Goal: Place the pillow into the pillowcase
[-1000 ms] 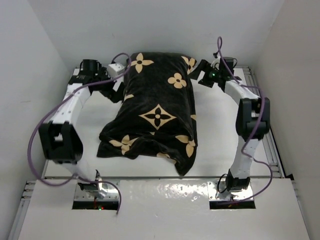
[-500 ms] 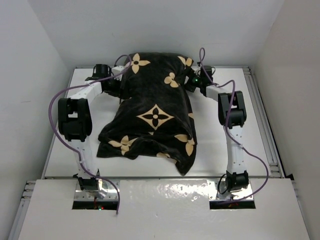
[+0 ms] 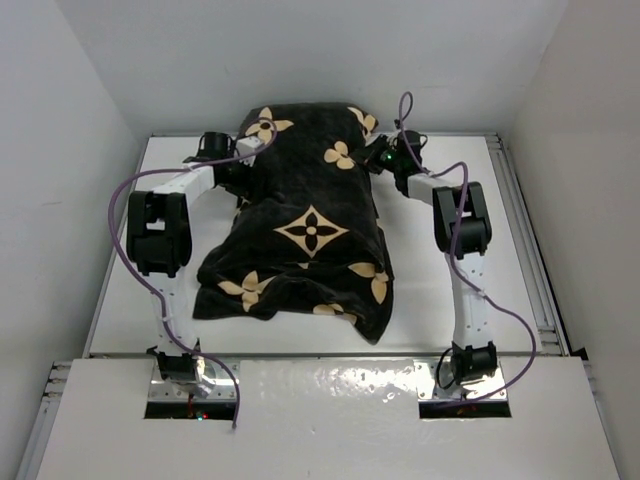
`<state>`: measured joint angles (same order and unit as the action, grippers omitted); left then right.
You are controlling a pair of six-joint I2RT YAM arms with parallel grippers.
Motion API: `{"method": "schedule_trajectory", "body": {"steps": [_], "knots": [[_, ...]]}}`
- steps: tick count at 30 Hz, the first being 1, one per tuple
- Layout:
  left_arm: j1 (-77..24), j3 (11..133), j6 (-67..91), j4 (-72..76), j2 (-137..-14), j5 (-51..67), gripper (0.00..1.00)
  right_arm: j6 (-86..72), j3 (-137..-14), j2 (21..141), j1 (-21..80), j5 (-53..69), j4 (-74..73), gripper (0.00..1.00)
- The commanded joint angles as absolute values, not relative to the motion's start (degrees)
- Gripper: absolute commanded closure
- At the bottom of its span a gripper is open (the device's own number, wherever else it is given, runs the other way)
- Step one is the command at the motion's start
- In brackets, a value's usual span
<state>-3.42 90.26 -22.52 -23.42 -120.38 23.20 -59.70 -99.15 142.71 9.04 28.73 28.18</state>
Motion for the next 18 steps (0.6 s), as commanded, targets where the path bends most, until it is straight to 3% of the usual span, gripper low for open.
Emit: {"method": "schedule_trajectory", "body": {"steps": [1,7,11,15,18], "knots": [[-6.9,96.3,-20.8,-21.2,-120.1,25.0,0.00,-49.7,-100.3,126.3,6.8,18.5,21.0,1.00],[-2.4,115.1,-11.7,-24.6,-120.2,23.3,0.00,-32.0,-107.6,114.4,0.3,7.9,8.2,1.00],[4.0,119.9,-7.5,-25.4,-118.4,28.6,0.00,-16.5,-110.0,106.2,1.3,0.2,3.4,1.00],[7.8,119.0,-8.3,-27.0,-114.4,29.3,0.00,2.1,-114.1,102.2,8.3,-5.6,2.6,1.00],[10.6,116.5,-8.4,-26.8,-111.6,29.2,0.00,16.8,-118.6,102.7,17.7,-0.3,1.5,1.00]]}}
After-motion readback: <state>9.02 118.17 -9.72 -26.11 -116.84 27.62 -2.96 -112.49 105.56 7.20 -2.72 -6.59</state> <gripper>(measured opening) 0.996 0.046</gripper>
